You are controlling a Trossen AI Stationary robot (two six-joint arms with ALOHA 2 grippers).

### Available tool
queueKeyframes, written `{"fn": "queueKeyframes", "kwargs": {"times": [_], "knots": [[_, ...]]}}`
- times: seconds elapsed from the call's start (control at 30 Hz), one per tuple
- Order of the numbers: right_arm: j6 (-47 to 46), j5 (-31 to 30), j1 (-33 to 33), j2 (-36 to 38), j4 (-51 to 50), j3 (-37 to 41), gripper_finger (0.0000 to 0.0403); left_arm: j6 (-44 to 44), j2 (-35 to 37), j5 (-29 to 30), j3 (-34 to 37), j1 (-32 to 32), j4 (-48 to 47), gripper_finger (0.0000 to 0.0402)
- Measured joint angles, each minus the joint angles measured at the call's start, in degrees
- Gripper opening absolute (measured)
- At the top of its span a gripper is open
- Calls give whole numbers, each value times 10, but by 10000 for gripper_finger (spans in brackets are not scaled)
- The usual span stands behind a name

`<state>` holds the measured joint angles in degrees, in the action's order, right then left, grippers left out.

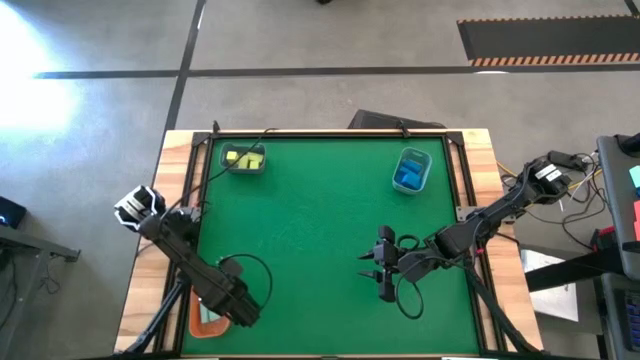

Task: Sort & place blocks by color
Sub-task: Put the light blue block into the orange bin, then return to Home Position

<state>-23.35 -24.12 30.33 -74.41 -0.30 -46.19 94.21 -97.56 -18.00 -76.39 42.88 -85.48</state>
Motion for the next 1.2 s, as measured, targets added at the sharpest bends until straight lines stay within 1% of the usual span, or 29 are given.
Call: {"fn": "queueKeyframes", "kwargs": {"times": [0.07, 0.2, 0.57, 0.67, 0.8, 0.87, 0.9, 0.97, 1.03, 1.1, 1.2], "knots": [[0, 0, 0, 0, 0, 0, 171, 0, 0, -13, 14, 3, 1, 54], [0, 0, 0, 0, 0, 0, 171, 0, 0, -17, 34, 3, 31, 78], [0, 0, 0, 0, -1, 0, 171, -3, 0, -14, 45, 3, 47, 88], [7, 0, 0, 0, -1, 0, 171, -15, 0, 8, 40, 3, 57, 88], [39, 0, 0, 0, -1, 0, 171, -52, 0, 60, 33, 3, 67, 88], [55, 0, 0, 0, -1, 0, 171, -100, 1, 105, 31, 3, 106, 88], [65, 0, 0, 0, -1, 0, 171, -138, 2, 135, 31, 3, 139, 87], [83, 0, 0, 0, -1, 0, 171, -235, 8, 198, 34, 3, 236, 82], [111, 0, 0, 0, 1, 0, 171, -362, 13, 251, 39, 1, 348, 75], [145, 0, 0, 0, 5, 1, 171, -504, 18, 289, 47, -4, 460, 65], [204, 1, 0, 0, 25, 4, 171, -691, 30, 315, 62, -24, 592, 49]]}}
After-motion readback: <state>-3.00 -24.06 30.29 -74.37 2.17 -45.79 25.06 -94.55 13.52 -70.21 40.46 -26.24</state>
